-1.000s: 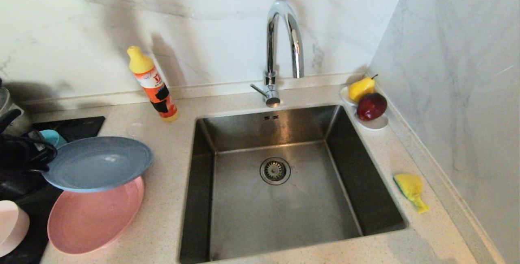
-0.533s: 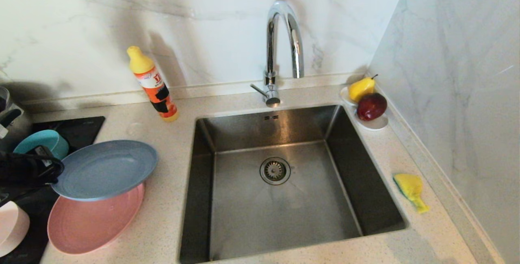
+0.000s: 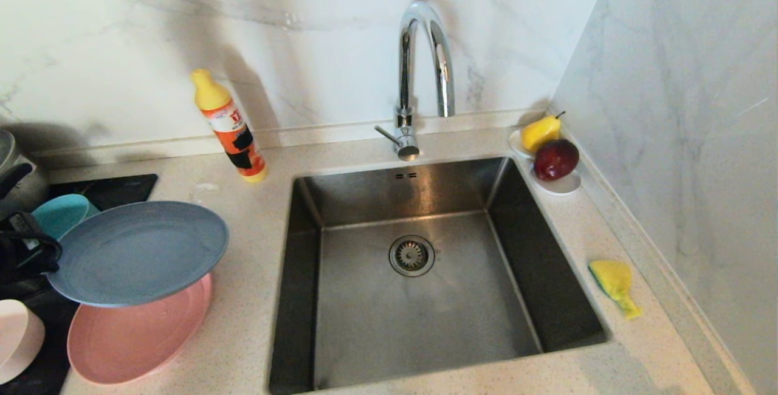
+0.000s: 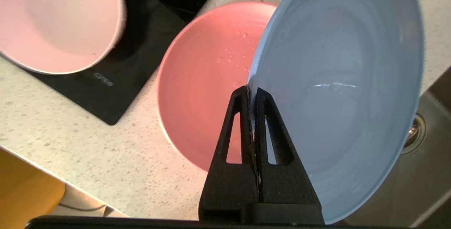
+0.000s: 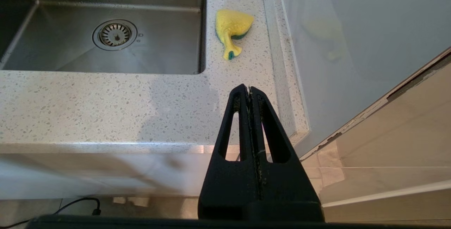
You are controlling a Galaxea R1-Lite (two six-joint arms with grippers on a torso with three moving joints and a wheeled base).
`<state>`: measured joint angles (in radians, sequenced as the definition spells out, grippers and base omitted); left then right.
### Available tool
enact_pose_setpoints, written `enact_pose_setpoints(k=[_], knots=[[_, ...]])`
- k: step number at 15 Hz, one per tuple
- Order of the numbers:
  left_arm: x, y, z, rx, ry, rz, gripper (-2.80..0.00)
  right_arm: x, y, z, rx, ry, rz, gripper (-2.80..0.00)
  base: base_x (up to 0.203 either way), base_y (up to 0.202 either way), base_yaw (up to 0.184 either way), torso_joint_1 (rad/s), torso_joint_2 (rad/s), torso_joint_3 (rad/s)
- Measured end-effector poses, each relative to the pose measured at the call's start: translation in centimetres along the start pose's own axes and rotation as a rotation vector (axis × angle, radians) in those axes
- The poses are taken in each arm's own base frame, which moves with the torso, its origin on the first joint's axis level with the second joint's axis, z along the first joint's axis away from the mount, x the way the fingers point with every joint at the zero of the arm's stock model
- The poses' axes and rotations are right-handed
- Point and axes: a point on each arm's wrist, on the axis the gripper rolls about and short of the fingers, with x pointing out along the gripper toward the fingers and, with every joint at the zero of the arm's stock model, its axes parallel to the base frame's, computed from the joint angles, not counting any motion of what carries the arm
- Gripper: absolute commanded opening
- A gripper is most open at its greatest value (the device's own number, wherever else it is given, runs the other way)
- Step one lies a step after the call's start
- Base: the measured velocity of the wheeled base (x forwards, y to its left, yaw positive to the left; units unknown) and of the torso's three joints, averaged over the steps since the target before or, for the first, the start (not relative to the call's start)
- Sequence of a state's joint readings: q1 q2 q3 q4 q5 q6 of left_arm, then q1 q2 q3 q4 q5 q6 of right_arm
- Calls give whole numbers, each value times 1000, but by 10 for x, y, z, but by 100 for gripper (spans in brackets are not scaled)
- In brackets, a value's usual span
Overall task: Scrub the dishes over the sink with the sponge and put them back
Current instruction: Place the plate on the plate
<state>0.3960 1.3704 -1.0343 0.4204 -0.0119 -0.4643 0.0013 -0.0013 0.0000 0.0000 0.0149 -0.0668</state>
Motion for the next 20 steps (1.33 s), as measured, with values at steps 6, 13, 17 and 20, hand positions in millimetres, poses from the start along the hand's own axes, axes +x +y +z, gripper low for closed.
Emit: enact_pose_setpoints(k=[6, 13, 17, 20], knots=[[-7, 24, -5, -18, 32, 98, -280, 0, 0, 0, 0, 0, 0, -280, 0, 0, 0, 0, 0, 0], [4, 39, -26, -30, 110, 132, -280, 0, 0, 0, 0, 0, 0, -280, 0, 0, 0, 0, 0, 0], [16, 42, -32, -35, 80, 58, -280, 0, 0, 0, 0, 0, 0, -280, 0, 0, 0, 0, 0, 0], [27, 46, -38, -36, 73, -9, -280, 0, 0, 0, 0, 0, 0, -280, 0, 0, 0, 0, 0, 0]])
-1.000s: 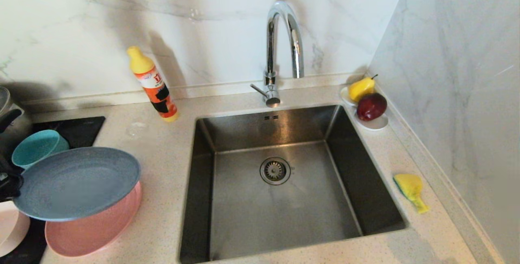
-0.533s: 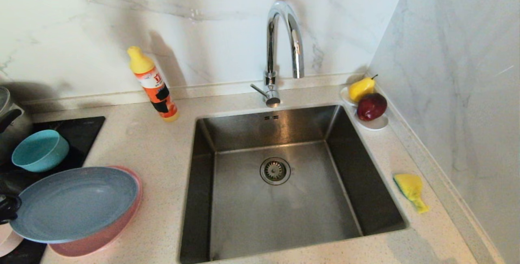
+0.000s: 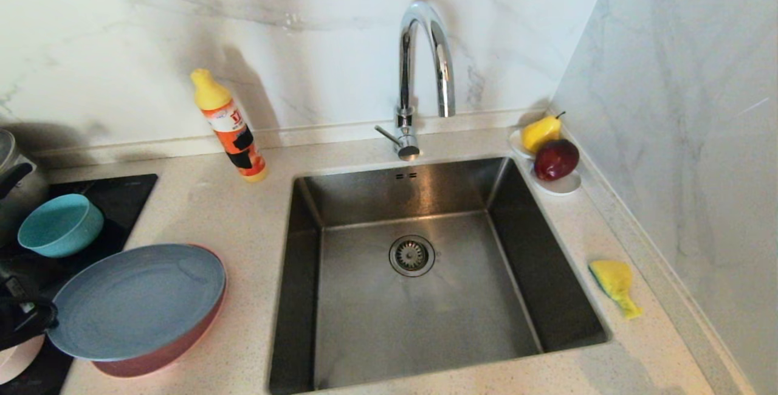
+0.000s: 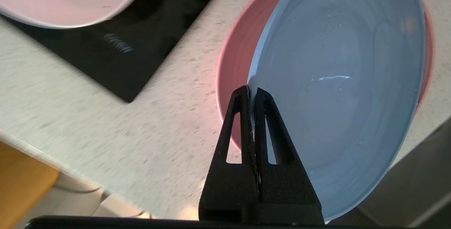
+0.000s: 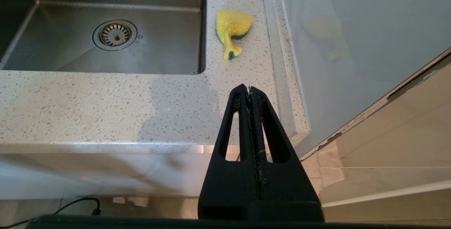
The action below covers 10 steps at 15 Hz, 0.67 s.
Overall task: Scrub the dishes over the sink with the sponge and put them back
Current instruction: Place the plate on the plate
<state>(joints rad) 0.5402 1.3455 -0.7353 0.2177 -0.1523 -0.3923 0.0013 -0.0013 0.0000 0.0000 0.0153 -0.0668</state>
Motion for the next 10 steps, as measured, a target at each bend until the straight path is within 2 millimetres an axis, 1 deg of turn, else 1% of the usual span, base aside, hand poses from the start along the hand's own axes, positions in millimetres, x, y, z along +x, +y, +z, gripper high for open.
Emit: enact_pose_setpoints(k=[3, 8, 9, 10], knots=[[10, 5, -3, 12, 12, -31, -280, 0, 0, 0, 0, 0, 0, -280, 0, 0, 0, 0, 0, 0], [20, 13, -9, 19, 46, -17, -280, 0, 0, 0, 0, 0, 0, -280, 0, 0, 0, 0, 0, 0], [22, 14, -10, 26, 45, -21, -162, 0, 0, 0, 0, 0, 0, -280, 0, 0, 0, 0, 0, 0], [25, 15, -11, 31, 40, -24, 0, 0, 0, 0, 0, 0, -1, -280, 0, 0, 0, 0, 0, 0]])
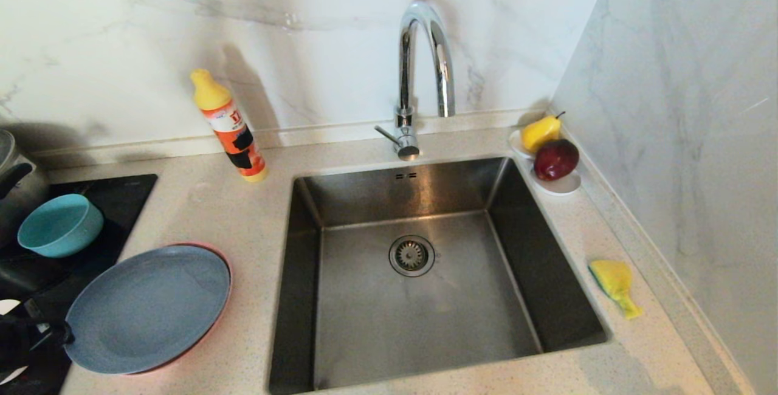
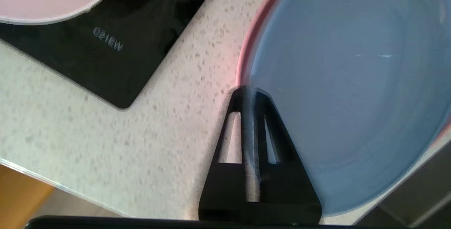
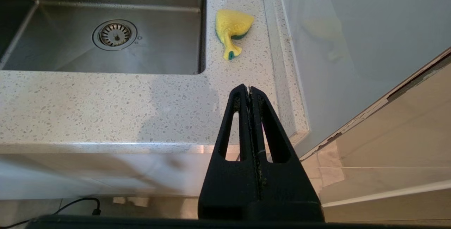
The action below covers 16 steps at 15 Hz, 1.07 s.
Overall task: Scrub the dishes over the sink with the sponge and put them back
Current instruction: Place the plate on the plate
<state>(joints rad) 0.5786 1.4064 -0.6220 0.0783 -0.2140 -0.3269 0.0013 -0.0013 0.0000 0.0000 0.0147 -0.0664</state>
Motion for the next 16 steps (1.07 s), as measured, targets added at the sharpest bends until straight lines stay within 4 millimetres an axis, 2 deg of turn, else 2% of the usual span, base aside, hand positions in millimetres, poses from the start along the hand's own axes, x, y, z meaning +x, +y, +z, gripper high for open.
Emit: enact_pose_setpoints(k=[5, 7, 10, 11, 12, 16], knots=[[8, 4, -1, 2, 6, -23, 0, 0, 0, 0, 0, 0, 0, -280, 0, 0, 0, 0, 0, 0], [6, 4, 9, -12, -19, -39, 0, 0, 0, 0, 0, 0, 0, -280, 0, 0, 0, 0, 0, 0], [-5, 0, 34, -28, -98, -51, 0, 0, 0, 0, 0, 0, 0, -280, 0, 0, 0, 0, 0, 0], [-8, -1, 42, -31, -115, -49, -102, 0, 0, 0, 0, 0, 0, -280, 0, 0, 0, 0, 0, 0], [-12, -3, 51, -29, -135, -48, -280, 0, 0, 0, 0, 0, 0, -280, 0, 0, 0, 0, 0, 0], [-22, -9, 74, -12, -202, -31, -280, 0, 0, 0, 0, 0, 0, -280, 0, 0, 0, 0, 0, 0]])
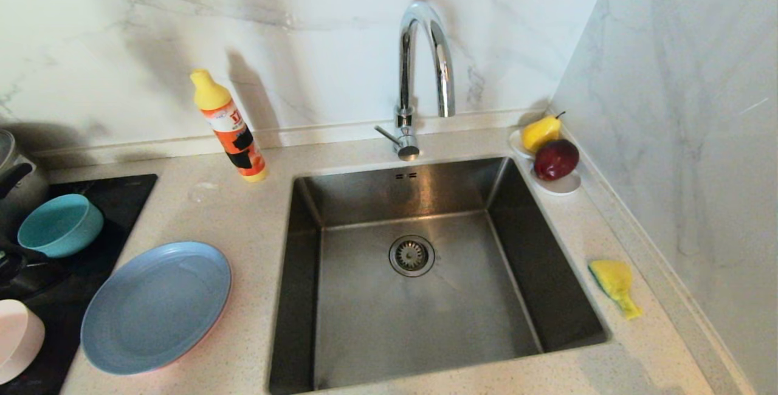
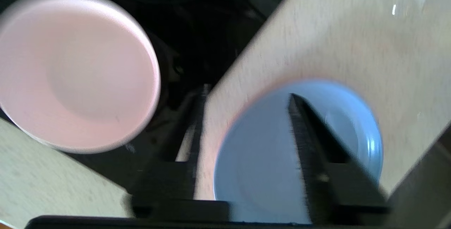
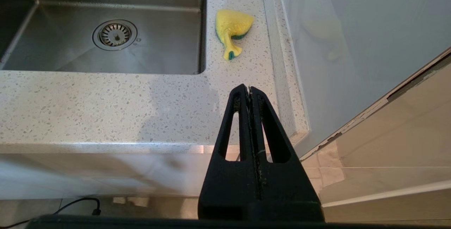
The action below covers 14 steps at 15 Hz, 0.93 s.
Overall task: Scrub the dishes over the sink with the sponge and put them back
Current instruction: Place the plate on the plate, then place the bowl on the plate
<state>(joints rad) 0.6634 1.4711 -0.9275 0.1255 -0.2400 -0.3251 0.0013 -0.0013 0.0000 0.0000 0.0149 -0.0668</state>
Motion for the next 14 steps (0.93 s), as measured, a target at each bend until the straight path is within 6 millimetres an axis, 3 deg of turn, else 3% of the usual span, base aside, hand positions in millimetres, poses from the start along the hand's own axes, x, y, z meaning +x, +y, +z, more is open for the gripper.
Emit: enact_pose_setpoints(k=[5, 6, 14], knots=[[12, 0, 16, 46, 52, 118, -280, 0, 0, 0, 0, 0, 0, -280, 0, 0, 0, 0, 0, 0], [14, 0, 16, 52, 88, 134, 0, 0, 0, 0, 0, 0, 0, -280, 0, 0, 0, 0, 0, 0], [49, 11, 18, 3, 197, 245, 0, 0, 0, 0, 0, 0, 0, -280, 0, 0, 0, 0, 0, 0]])
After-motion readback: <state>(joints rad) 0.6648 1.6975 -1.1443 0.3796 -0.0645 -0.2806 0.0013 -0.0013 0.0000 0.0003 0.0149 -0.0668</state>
